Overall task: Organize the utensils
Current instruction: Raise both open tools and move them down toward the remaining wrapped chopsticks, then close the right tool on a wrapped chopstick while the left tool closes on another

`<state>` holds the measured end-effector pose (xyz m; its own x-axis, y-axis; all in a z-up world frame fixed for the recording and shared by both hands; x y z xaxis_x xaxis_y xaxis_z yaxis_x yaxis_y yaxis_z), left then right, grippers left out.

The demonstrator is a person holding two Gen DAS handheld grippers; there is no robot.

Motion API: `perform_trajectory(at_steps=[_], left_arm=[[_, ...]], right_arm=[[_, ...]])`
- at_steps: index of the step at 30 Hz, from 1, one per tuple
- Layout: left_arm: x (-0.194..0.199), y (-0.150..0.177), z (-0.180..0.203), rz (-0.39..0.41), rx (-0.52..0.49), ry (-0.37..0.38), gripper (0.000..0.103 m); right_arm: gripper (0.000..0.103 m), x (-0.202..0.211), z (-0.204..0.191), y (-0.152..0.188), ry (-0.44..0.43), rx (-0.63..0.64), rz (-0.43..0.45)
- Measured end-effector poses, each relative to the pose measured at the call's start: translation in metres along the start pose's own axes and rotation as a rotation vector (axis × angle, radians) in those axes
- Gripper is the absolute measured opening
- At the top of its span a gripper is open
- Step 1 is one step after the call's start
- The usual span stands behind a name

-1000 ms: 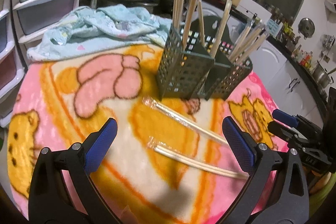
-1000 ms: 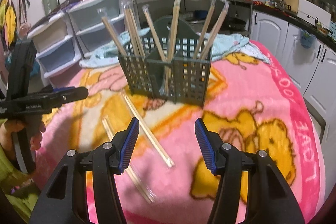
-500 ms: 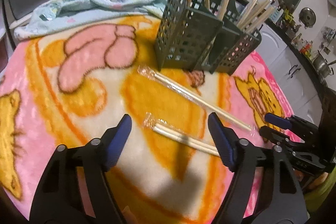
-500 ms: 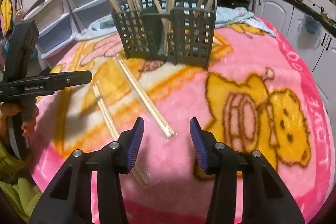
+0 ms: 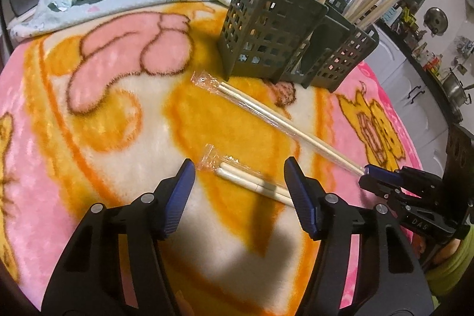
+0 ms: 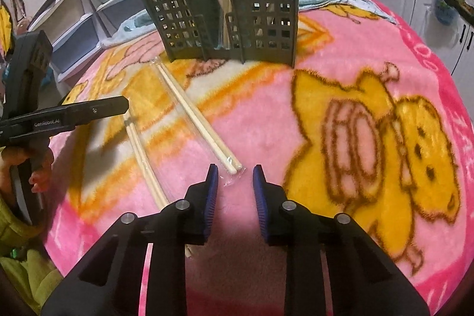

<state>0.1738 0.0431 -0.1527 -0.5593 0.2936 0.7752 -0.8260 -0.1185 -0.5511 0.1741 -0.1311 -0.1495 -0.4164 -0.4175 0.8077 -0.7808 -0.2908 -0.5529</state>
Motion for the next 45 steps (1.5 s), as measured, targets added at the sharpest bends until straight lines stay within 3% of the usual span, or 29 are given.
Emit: perform_trajectory(at_steps=[12,18,31,37,45], left_arm=[[-0.008,-0.005,-0.003,-0.008,0.001,-0.018,0.050],[-0.011,-0.007,-0.008,-0.016,-0.026,-0.078,0.027],[-0.012,-0.006,-0.005,-0.024,-0.128,-0.190,0.007],[-0.003,-0.010,-0.005,-0.007,-0.118,-0.164,0.001],[0.038,-0.039,0.017,0.111,-0.119,-0.097,0.000]], right_arm=[[0.008,-0.002,0.006,0.001,-0.011,-0.014,0.000],[0.007,-0.001,0.005,0.000,-0.006,-0.012,0.005],[0.006,0.005,0.006,-0.003,0.003,-0.011,0.024],[0.006,0.015,0.005,-0.011,0.003,-0.008,0.069],[0.004,0.043,-0.001,-0.032,0.005,0.024,0.170]])
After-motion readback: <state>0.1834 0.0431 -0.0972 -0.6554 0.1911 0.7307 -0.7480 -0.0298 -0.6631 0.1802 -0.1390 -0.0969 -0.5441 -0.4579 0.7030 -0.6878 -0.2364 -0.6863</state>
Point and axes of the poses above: each gripper's, at about its wrist camera, not at the fingertips, and x roughly against the way its jaws point, z to its right, y to its underside, the point moved 7 cm from there along -x, roughly the way its jaws point, and after that the axes turned 3 degrees about -x, right-handed, at the moved point
